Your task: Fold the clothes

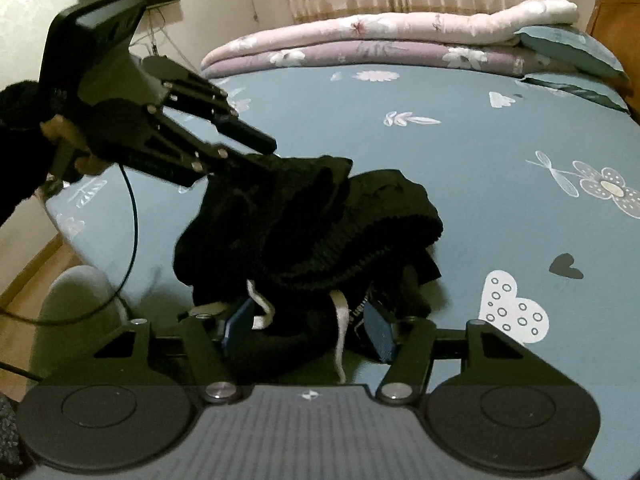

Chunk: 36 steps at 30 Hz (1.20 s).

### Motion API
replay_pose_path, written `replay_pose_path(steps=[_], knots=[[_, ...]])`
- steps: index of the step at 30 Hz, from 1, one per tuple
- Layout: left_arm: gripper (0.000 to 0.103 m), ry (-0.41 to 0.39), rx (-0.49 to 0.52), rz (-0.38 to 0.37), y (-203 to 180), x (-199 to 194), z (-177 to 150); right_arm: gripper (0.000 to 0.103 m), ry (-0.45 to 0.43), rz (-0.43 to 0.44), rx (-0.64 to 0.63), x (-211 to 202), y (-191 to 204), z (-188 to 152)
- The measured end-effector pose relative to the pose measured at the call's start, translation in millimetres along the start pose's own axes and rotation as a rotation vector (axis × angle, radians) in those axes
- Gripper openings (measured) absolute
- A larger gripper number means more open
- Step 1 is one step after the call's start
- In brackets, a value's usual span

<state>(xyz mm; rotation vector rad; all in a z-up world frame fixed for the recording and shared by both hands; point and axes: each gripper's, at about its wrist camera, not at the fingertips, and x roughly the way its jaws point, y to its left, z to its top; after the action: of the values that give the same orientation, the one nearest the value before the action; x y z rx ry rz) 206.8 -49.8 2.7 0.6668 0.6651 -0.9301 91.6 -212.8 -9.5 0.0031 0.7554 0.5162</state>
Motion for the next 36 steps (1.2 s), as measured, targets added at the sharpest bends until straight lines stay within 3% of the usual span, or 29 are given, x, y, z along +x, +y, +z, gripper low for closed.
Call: replay_pose_path(steps=[1,3,5,11,14,19,21,23,24,27,30,33,36], knots=[[0.038,-0.004,0.014,-0.018,3,2,0,0.067,0.002,-0.002,0.002,0,-1,0],[0.056,-0.007,0.041,-0.052,10,4,0,0.071,0.004,-0.01,0.011,2,-2,0],[0.063,-0.008,0.044,-0.08,18,7,1,0.073,0.006,-0.017,0.02,4,-4,0],[0.065,0.021,-0.041,-0.221,41,17,-2,0.074,0.014,-0.016,0.038,8,-6,1],[0.071,0.081,-0.062,-0.303,43,23,-8,0.074,0.012,-0.011,0.043,8,-8,1],[0.066,0.095,-0.072,-0.266,35,20,-14,0.074,0.005,-0.003,0.039,6,-6,1],[0.052,0.097,-0.079,-0.246,33,14,-15,0.074,0.001,0.0,0.035,5,-5,0],[0.029,0.102,-0.054,-0.234,26,6,-17,0.074,-0.005,0.003,0.033,3,-4,0],[0.028,0.105,-0.039,-0.233,22,1,-18,0.074,-0.008,0.004,0.031,1,-3,-1],[0.028,0.125,0.011,-0.254,7,-8,-25,0.074,-0.013,0.009,0.024,-1,-1,-1],[0.031,0.129,0.068,-0.214,-3,-15,-25,0.074,-0.016,0.017,0.015,-3,2,-1],[0.036,0.095,0.078,-0.194,1,-18,-13,0.075,-0.021,0.024,0.015,-2,3,-1],[0.047,0.053,0.096,-0.201,8,-15,5,0.075,-0.024,0.028,0.023,-2,3,-2]])
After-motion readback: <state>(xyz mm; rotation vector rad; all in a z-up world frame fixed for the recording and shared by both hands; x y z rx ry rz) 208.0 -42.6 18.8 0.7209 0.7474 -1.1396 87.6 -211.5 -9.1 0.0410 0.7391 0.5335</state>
